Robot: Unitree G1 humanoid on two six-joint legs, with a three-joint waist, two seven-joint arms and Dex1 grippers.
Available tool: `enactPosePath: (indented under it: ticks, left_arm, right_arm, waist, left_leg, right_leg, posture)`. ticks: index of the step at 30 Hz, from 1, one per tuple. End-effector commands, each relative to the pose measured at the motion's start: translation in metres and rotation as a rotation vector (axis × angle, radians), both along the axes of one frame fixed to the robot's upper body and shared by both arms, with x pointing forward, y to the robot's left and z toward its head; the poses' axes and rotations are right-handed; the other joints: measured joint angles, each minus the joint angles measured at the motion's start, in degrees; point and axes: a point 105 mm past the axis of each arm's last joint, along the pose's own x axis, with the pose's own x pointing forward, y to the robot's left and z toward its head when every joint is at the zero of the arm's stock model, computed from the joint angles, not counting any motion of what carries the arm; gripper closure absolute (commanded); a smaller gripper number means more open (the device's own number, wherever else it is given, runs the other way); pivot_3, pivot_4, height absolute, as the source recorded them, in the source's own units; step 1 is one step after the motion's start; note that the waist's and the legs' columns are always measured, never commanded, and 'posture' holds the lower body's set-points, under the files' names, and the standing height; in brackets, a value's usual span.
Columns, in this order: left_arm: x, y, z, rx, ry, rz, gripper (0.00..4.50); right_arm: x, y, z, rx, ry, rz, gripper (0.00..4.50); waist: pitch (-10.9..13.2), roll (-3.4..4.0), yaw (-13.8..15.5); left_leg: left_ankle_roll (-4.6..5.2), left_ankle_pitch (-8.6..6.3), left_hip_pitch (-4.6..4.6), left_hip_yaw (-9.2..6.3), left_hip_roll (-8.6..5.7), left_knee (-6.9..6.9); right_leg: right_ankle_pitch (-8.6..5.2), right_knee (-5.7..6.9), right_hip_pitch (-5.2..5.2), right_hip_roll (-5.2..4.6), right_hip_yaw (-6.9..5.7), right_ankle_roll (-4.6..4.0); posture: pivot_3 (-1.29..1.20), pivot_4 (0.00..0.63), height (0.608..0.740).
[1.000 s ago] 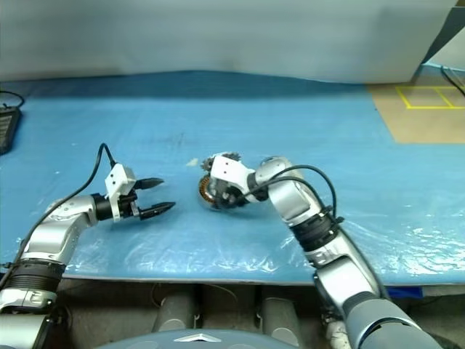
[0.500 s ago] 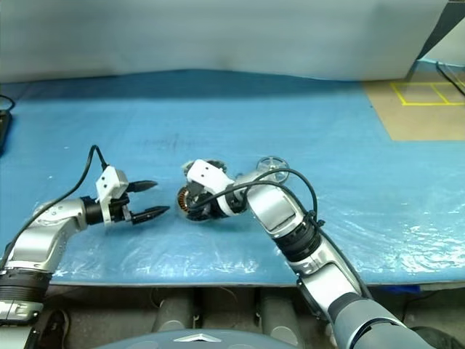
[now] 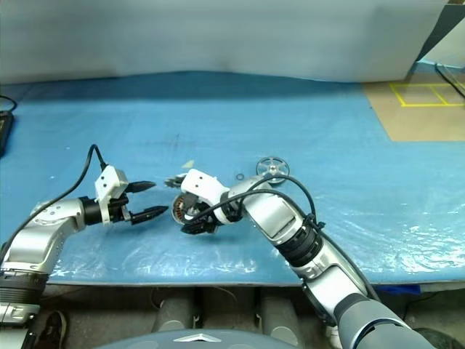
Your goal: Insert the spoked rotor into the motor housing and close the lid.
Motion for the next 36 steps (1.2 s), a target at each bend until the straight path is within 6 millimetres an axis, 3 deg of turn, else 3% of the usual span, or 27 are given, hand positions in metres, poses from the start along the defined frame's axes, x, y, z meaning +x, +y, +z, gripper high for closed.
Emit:
enactPosePath:
  ticks: [1,5,8,14,17,20,25,27,32,36]
  left_arm:
    - [0.003,0.001,0.015,0.006,-0.053,-0.005,0.0]
    - [0.006,-0.002,0.017,0.0,-0.056,-0.021,0.0]
    - [0.009,-0.005,0.018,-0.009,-0.06,-0.035,0.0]
    - [0.018,-0.012,0.021,-0.022,-0.072,-0.064,0.0]
    - [0.021,-0.014,0.021,-0.026,-0.077,-0.078,0.0]
    - [0.024,-0.016,0.021,-0.029,-0.082,-0.09,0.0]
    - [0.029,-0.019,0.022,-0.032,-0.087,-0.119,0.0]
    - [0.029,-0.019,0.022,-0.037,-0.086,-0.125,0.0]
    - [0.028,-0.013,0.017,-0.041,-0.079,-0.123,0.0]
    - [0.027,-0.013,0.014,-0.043,-0.077,-0.122,0.0]
  right_arm:
    - [0.003,0.007,0.034,0.153,0.038,-0.034,0.52]
    - [0.016,-0.001,0.073,0.278,0.051,-0.106,0.52]
    - [0.027,-0.021,0.085,0.308,0.031,-0.168,0.52]
    - [0.033,-0.081,0.049,0.25,0.055,-0.292,0.52]
    - [0.038,-0.097,0.033,0.264,-0.012,-0.328,0.52]
    - [0.049,-0.106,0.022,0.284,-0.088,-0.378,0.52]
    - [0.08,-0.109,0.025,0.368,-0.144,-0.478,0.52]
    - [0.084,-0.107,0.023,0.375,-0.169,-0.472,0.52]
    - [0.091,-0.108,-0.007,0.298,-0.21,-0.475,0.52]
    - [0.091,-0.11,-0.011,0.305,-0.209,-0.48,0.52]
  waist:
    - [0.0,0.01,0.0]
    - [0.0,0.01,0.0]
    - [0.0,0.01,0.3]
    - [0.0,0.01,1.6]
    - [0.0,0.02,1.6]
    - [0.0,0.02,1.1]
    - [0.0,0.02,1.0]
    - [0.0,0.02,1.2]
    - [0.0,0.01,1.2]
    - [0.0,0.01,1.3]
  left_leg:
    - [0.0,0.0,0.0,0.0,0.0,0.0]
    - [0.0,0.0,0.01,-0.01,0.0,0.02]
    - [-0.01,0.0,0.01,0.0,-0.02,0.0]
    - [-0.04,0.0,-0.04,0.09,-0.12,-0.05]
    - [-0.04,0.0,-0.06,0.1,-0.15,-0.04]
    - [-0.04,0.0,0.02,0.09,-0.1,-0.01]
    - [-0.03,0.01,0.06,0.09,-0.36,0.05]
    - [-0.03,0.01,0.01,0.1,-0.37,0.05]
    - [-0.03,0.01,-0.13,0.23,-0.39,-0.04]
    - [-0.03,0.0,-0.13,0.23,-0.38,-0.01]
  right_leg:
    - [0.0,0.01,0.0,0.0,0.0,0.0]
    - [0.0,0.03,0.0,0.0,0.01,0.0]
    - [0.0,0.02,0.0,0.0,0.02,0.0]
    - [-0.07,-0.02,0.04,-0.01,0.05,0.11]
    - [-0.08,0.0,0.04,-0.02,0.05,0.13]
    - [-0.08,0.04,0.03,0.0,0.05,0.13]
    - [-0.06,0.1,0.04,-0.02,0.07,0.12]
    - [-0.05,0.08,0.03,-0.04,0.07,0.09]
    - [-0.07,-0.02,0.02,-0.04,0.03,0.08]
    - [-0.07,0.0,0.02,-0.05,0.03,0.09]
  posture:
    - [0.0,0.15,0.74]
    - [0.0,0.15,0.74]
    - [0.0,0.15,0.74]
    - [0.0,0.15,0.74]
    - [0.0,0.15,0.74]
    - [0.0,0.15,0.74]
    - [0.0,0.15,0.74]
    - [0.0,0.15,0.74]
    - [0.0,0.15,0.74]
    - [0.0,0.15,0.74]
